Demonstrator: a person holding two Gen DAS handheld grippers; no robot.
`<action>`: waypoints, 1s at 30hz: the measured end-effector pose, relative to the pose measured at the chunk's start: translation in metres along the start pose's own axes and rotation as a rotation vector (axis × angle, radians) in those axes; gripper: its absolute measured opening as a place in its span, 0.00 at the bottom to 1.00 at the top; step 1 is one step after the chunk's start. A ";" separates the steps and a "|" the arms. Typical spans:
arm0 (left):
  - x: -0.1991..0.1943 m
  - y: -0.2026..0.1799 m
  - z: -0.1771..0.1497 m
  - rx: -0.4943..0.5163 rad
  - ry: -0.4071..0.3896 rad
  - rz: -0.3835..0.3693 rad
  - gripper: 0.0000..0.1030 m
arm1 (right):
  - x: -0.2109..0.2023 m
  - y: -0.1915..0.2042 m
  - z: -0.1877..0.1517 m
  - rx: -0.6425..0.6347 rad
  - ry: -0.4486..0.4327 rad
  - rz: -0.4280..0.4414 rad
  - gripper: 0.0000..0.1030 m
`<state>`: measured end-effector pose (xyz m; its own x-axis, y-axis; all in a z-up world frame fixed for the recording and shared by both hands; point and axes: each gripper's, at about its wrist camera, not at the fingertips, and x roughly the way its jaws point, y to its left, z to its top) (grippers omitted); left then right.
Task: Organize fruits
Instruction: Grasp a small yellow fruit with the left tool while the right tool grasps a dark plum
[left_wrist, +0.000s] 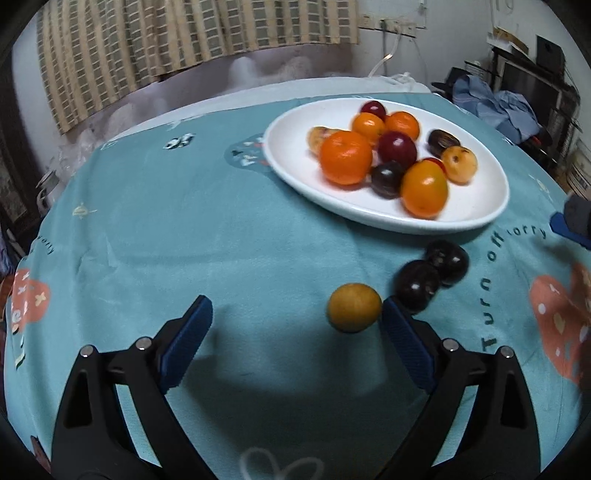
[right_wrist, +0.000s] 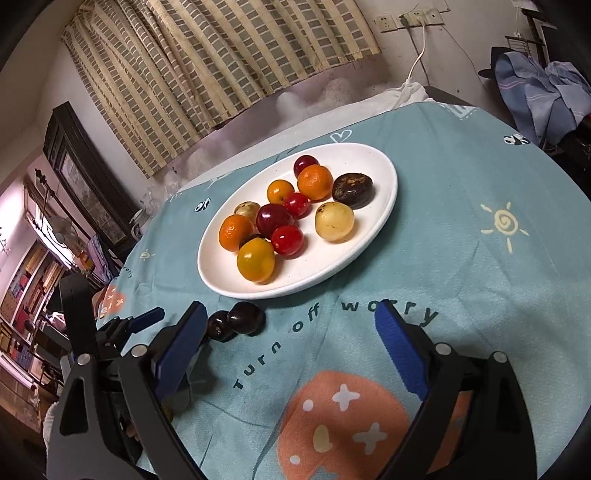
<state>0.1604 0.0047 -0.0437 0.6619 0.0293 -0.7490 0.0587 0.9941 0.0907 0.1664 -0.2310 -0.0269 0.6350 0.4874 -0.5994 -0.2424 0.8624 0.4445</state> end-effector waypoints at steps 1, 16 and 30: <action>-0.002 0.004 -0.001 -0.006 -0.009 0.016 0.92 | 0.000 0.000 0.000 0.000 0.000 -0.002 0.90; -0.008 0.002 -0.003 0.002 -0.041 -0.106 0.65 | -0.001 0.006 -0.003 -0.034 -0.009 -0.009 0.90; 0.006 -0.001 -0.001 0.009 0.015 -0.227 0.36 | 0.016 0.016 -0.013 -0.050 0.065 0.079 0.75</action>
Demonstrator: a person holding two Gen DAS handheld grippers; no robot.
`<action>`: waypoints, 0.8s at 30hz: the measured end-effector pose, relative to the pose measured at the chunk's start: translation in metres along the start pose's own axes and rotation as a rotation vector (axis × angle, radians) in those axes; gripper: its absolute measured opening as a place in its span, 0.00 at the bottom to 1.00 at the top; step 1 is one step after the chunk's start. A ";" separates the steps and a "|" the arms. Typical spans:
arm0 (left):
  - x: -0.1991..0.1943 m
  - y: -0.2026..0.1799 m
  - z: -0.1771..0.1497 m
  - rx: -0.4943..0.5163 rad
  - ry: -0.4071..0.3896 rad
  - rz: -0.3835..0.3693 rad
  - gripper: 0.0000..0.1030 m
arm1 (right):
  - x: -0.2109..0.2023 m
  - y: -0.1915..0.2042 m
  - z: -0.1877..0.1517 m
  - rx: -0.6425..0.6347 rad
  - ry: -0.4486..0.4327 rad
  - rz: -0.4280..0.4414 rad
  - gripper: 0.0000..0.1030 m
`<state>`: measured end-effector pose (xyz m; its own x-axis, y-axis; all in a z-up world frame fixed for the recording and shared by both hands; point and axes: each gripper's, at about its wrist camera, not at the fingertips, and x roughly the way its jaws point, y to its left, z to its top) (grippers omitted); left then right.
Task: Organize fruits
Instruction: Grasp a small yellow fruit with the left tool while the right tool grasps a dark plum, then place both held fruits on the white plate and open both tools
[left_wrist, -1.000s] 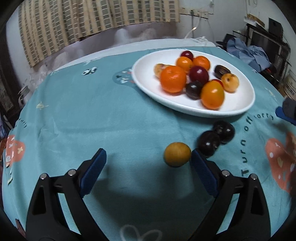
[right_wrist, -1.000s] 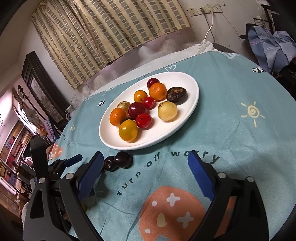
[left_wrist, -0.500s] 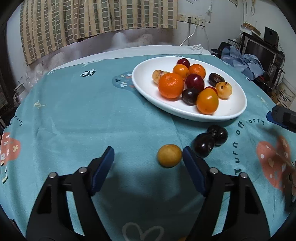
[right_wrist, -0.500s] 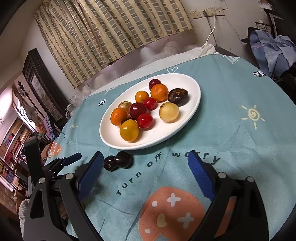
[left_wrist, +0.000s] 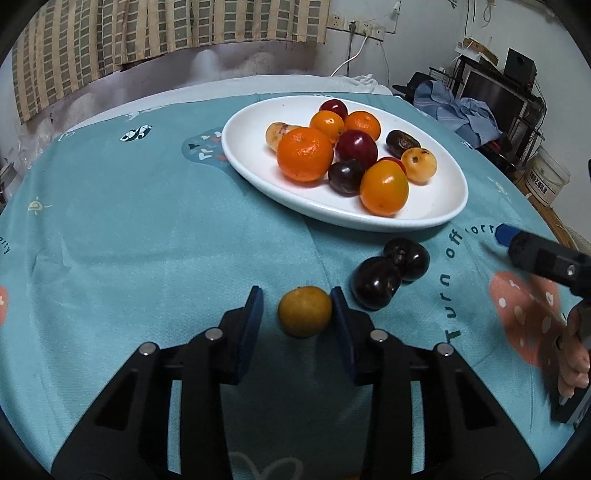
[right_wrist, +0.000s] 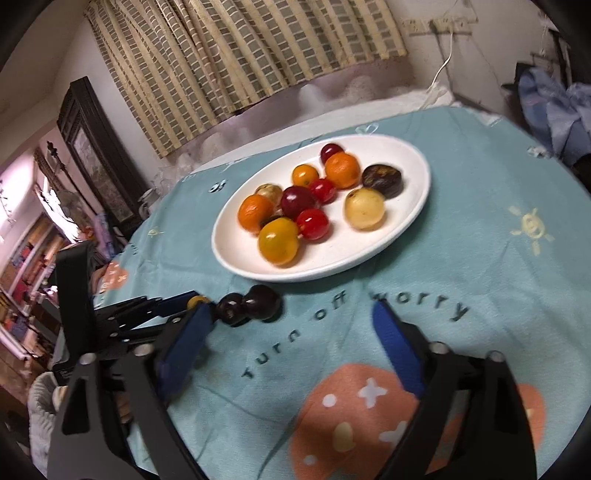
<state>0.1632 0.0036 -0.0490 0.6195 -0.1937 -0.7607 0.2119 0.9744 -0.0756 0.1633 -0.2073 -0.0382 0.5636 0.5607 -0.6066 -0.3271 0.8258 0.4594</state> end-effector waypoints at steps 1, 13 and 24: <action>0.000 0.000 0.000 0.001 -0.003 0.003 0.31 | 0.004 -0.001 0.001 0.027 0.018 0.025 0.73; -0.002 -0.009 0.000 0.035 -0.014 0.018 0.28 | 0.043 0.024 0.005 0.050 0.100 0.019 0.51; -0.005 -0.007 -0.001 0.030 -0.027 -0.002 0.27 | 0.045 0.010 0.005 0.127 0.113 0.087 0.27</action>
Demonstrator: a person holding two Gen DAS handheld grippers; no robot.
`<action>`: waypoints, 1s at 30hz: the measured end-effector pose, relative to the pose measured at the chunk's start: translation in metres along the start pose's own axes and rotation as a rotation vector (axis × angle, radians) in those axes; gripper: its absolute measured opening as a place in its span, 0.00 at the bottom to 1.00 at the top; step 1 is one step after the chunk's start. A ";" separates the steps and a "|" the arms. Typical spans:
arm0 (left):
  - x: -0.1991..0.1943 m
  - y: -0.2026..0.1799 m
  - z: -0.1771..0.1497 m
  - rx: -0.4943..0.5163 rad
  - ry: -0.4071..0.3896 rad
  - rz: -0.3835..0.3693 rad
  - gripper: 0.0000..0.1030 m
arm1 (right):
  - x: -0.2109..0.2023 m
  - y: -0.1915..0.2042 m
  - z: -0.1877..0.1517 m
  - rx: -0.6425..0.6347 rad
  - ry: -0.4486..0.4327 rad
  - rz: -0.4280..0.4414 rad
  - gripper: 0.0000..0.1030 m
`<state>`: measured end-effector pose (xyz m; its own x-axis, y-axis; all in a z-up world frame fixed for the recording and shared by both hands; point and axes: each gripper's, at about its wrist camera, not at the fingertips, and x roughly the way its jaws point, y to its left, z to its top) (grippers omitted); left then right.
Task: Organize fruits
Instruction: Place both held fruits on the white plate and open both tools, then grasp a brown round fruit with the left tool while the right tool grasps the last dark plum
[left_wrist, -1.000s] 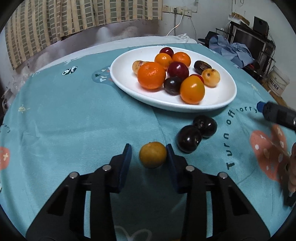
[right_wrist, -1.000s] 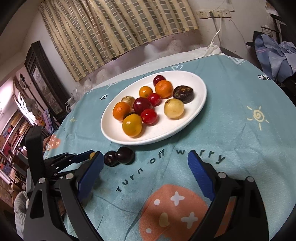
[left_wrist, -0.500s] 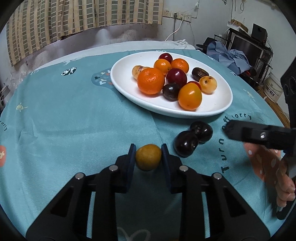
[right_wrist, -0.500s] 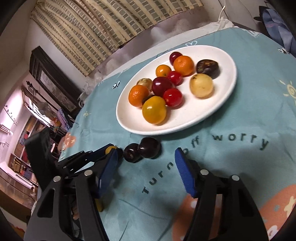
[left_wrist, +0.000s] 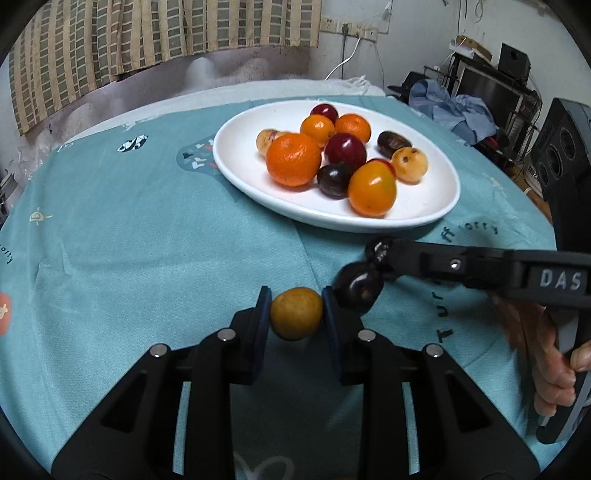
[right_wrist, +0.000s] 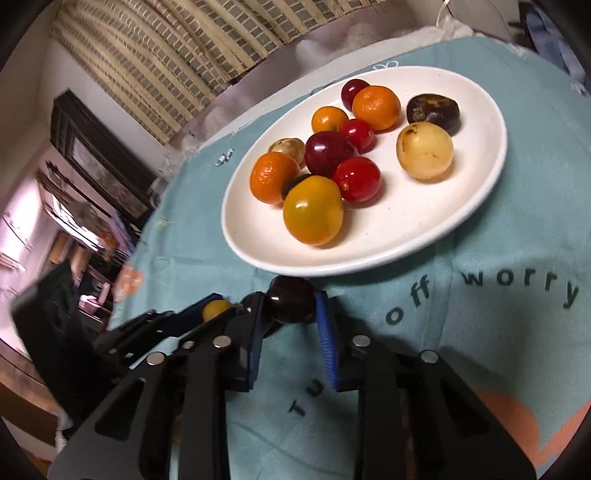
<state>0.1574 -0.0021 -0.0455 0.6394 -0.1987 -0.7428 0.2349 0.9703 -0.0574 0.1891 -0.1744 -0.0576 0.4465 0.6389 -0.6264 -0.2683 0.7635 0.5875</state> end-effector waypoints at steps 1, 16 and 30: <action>-0.002 0.000 -0.001 -0.006 -0.003 -0.009 0.28 | -0.004 0.001 -0.001 -0.002 -0.005 0.008 0.27; -0.036 -0.010 0.034 -0.029 -0.135 -0.009 0.27 | -0.069 0.001 0.032 -0.041 -0.212 -0.027 0.27; -0.015 0.005 0.062 -0.124 -0.187 0.076 0.79 | -0.074 -0.032 0.062 0.071 -0.272 0.007 0.81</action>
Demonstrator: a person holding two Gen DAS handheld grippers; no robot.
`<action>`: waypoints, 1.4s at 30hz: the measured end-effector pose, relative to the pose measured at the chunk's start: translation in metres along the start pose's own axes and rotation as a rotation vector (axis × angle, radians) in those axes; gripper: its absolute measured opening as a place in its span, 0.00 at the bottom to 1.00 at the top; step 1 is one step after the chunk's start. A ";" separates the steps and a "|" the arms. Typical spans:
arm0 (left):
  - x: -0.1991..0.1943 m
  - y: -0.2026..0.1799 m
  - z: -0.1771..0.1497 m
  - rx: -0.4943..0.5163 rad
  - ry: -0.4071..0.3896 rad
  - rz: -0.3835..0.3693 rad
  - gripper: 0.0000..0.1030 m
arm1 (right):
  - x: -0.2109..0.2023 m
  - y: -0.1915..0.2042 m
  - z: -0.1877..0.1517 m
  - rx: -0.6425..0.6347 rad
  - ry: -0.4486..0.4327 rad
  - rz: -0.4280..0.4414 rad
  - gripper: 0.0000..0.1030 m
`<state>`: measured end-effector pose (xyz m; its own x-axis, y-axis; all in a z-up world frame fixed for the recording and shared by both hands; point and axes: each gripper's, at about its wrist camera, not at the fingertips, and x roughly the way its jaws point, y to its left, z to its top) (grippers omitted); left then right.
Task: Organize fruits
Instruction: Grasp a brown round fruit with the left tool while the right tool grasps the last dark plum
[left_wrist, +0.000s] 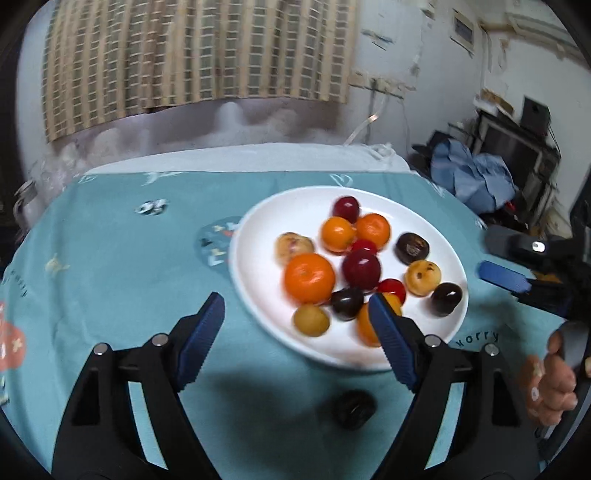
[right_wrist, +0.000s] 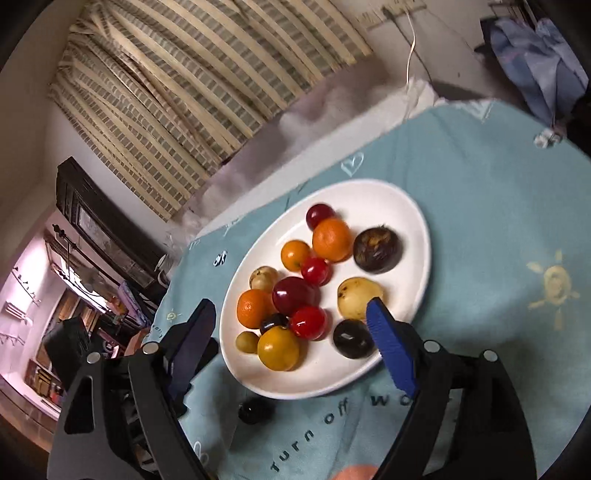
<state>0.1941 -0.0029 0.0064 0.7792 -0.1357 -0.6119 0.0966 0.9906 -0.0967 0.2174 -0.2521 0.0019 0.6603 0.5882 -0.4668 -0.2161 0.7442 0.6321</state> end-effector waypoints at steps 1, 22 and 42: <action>-0.007 0.007 -0.003 -0.024 0.003 -0.003 0.79 | -0.006 0.001 -0.002 0.004 -0.002 0.013 0.81; -0.085 -0.016 -0.130 0.241 0.143 -0.079 0.80 | -0.027 -0.012 -0.058 0.039 0.064 -0.041 0.85; -0.070 -0.009 -0.133 0.186 0.245 -0.156 0.42 | -0.004 0.029 -0.079 -0.155 0.165 -0.012 0.85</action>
<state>0.0561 -0.0047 -0.0542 0.5765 -0.2632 -0.7736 0.3316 0.9406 -0.0729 0.1516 -0.2084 -0.0269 0.5397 0.6133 -0.5766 -0.3256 0.7837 0.5289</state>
